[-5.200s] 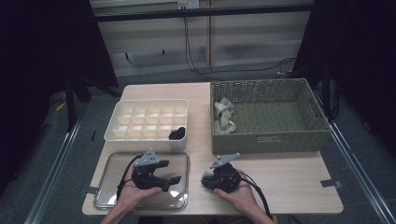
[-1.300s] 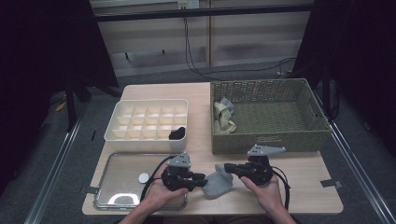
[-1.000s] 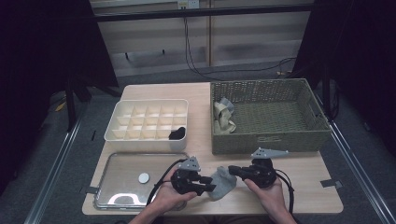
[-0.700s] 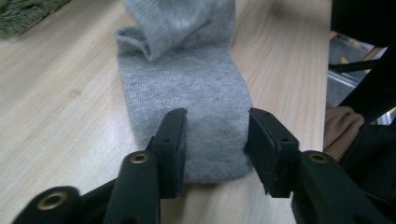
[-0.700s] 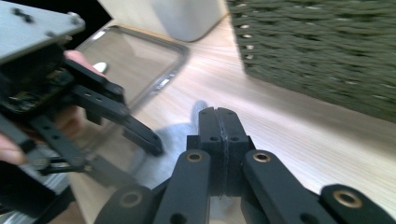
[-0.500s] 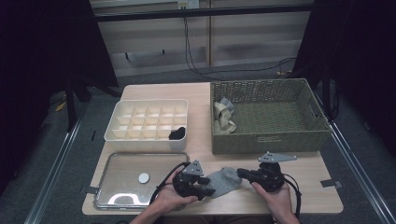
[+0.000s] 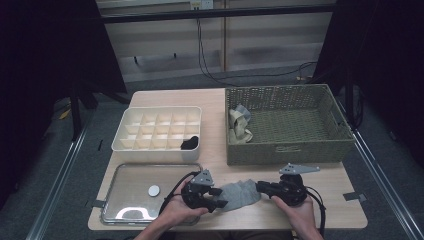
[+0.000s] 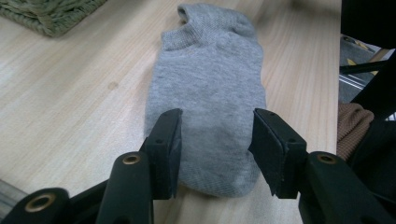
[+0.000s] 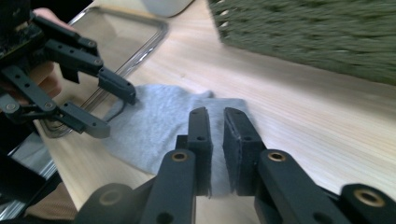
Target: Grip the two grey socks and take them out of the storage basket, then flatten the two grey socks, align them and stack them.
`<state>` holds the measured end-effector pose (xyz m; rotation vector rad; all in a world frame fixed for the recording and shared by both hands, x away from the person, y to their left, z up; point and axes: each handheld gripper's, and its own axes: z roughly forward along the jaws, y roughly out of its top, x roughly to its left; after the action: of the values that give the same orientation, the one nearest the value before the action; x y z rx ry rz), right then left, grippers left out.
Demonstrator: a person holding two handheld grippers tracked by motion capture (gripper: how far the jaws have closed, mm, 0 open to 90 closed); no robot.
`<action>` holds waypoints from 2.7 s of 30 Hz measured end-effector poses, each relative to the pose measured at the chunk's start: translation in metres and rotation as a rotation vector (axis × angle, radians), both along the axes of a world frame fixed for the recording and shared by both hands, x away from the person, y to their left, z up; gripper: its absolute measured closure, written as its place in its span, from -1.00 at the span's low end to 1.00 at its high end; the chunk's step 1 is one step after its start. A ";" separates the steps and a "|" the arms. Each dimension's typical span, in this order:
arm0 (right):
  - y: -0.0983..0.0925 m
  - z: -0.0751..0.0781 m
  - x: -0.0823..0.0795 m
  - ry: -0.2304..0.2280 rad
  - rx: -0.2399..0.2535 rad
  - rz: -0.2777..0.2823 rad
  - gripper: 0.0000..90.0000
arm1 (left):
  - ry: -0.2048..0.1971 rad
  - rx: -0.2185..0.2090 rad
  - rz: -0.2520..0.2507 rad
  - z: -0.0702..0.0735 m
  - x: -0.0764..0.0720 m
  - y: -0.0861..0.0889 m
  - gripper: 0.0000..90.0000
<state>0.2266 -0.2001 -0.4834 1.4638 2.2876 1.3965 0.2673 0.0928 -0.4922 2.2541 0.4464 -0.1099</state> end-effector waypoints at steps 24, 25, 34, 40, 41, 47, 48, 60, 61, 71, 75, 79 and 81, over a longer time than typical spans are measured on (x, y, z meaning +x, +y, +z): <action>0.008 -0.017 -0.003 0.079 -0.112 0.081 0.78 | -0.059 0.020 -0.038 -0.007 -0.006 -0.008 0.05; 0.007 -0.017 -0.003 0.083 -0.106 0.083 0.77 | -0.058 0.009 -0.034 -0.008 -0.005 -0.008 0.04; 0.002 -0.016 -0.007 0.088 -0.072 0.069 0.49 | -0.058 -0.003 -0.042 -0.007 -0.003 -0.010 -0.10; -0.003 -0.013 -0.006 0.070 -0.050 0.052 0.39 | -0.051 -0.028 -0.017 -0.003 -0.002 -0.008 -0.15; -0.003 -0.012 -0.005 0.068 -0.043 0.049 0.39 | -0.041 -0.036 -0.014 -0.002 0.000 -0.007 -0.14; -0.001 -0.008 -0.002 0.036 -0.021 0.049 0.35 | -0.015 -0.050 0.013 0.003 0.006 0.000 -0.26; 0.000 -0.007 -0.002 0.033 -0.021 0.049 0.33 | -0.015 -0.051 0.011 0.005 0.006 0.001 -0.29; 0.000 -0.001 0.007 0.014 0.002 0.036 -0.03 | -0.016 -0.059 0.105 0.012 0.013 0.023 -0.68; 0.000 -0.001 0.007 0.014 0.002 0.036 -0.03 | -0.019 -0.068 0.112 0.012 0.013 0.026 -0.68; 0.006 0.015 0.019 -0.021 0.037 0.068 -0.14 | -0.057 -0.075 0.224 0.022 0.016 0.060 -0.72; 0.010 0.030 0.022 -0.056 0.066 0.078 -0.07 | -0.076 -0.082 0.235 0.025 0.014 0.070 -0.72; 0.008 0.042 0.029 -0.087 0.070 0.079 -0.05 | -0.064 -0.076 0.255 0.026 0.012 0.080 -0.73; 0.008 0.046 0.031 -0.095 0.067 0.074 -0.05 | -0.058 -0.087 0.255 0.026 0.009 0.085 -0.68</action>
<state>0.2574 -0.1920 -0.4378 1.3116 2.2803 1.5417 0.2768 0.1776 -0.4661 2.0905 0.6798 0.0668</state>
